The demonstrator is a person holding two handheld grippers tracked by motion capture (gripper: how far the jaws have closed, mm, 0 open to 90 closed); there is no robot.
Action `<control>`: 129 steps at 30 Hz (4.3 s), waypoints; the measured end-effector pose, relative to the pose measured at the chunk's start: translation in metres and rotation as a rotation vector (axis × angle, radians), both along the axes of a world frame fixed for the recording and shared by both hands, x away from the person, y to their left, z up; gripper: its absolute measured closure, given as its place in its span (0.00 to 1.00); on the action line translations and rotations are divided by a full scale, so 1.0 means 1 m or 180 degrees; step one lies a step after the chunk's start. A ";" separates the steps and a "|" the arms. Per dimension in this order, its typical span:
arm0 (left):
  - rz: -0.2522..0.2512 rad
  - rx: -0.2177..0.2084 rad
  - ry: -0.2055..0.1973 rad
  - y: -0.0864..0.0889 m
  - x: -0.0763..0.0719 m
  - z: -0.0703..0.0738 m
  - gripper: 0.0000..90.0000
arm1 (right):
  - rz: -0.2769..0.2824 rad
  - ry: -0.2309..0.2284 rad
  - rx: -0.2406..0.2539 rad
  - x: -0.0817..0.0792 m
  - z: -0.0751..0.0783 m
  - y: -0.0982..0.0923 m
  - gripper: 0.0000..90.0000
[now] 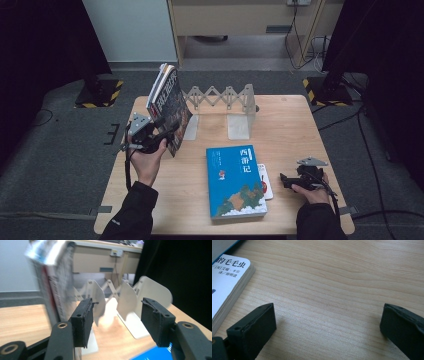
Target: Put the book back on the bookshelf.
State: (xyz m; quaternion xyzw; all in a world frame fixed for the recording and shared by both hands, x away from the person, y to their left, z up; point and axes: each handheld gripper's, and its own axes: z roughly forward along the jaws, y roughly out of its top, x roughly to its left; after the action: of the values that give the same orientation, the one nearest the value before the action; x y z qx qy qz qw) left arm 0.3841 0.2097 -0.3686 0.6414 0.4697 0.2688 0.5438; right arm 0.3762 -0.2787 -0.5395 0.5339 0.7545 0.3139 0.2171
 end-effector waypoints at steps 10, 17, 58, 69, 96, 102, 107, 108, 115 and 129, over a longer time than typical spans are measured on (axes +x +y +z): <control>-0.0183 -0.0047 0.0139 0.005 -0.023 -0.015 0.42 | -0.0041 0.0081 -0.0040 0.001 0.002 0.001 0.01; -0.0257 -0.0016 0.0304 0.003 -0.029 -0.036 0.41 | -0.0105 0.0200 -0.0024 0.001 0.010 0.000 0.07; -0.1157 0.0232 0.1286 -0.086 -0.026 -0.146 0.25 | 0.0522 0.0241 0.0639 -0.012 0.043 0.074 0.09; -0.1219 -0.0190 0.1281 -0.090 -0.023 -0.167 0.09 | 0.0682 0.0340 0.0651 -0.012 0.038 0.089 0.09; -0.1188 -0.0515 0.1413 -0.092 -0.021 -0.175 0.01 | 0.0830 0.0461 0.0769 -0.008 0.031 0.114 0.03; -0.1198 -0.0488 0.1455 -0.088 -0.020 -0.174 0.07 | 0.0914 0.0527 0.0835 -0.007 0.029 0.119 0.03; -0.1188 -0.0521 0.1495 -0.086 -0.018 -0.173 0.11 | 0.0906 0.0577 0.0883 -0.006 0.027 0.118 0.03; -0.1189 -0.0525 0.1499 -0.086 -0.018 -0.173 0.11 | 0.0905 0.0580 0.0894 -0.005 0.027 0.118 0.03; -0.1187 -0.0573 0.1576 -0.086 -0.016 -0.172 0.14 | 0.0894 0.0623 0.0957 -0.003 0.025 0.117 0.03; -0.1035 -0.0785 0.1861 -0.076 -0.017 -0.161 0.35 | 0.0852 0.0594 0.1031 -0.003 0.025 0.115 0.07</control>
State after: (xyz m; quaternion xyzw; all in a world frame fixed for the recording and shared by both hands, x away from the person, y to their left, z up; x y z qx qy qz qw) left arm 0.3676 0.1339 -0.5298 0.6871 0.5262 -0.0749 0.4954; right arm 0.3730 -0.1637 -0.5149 0.4837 0.7751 0.4062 0.0143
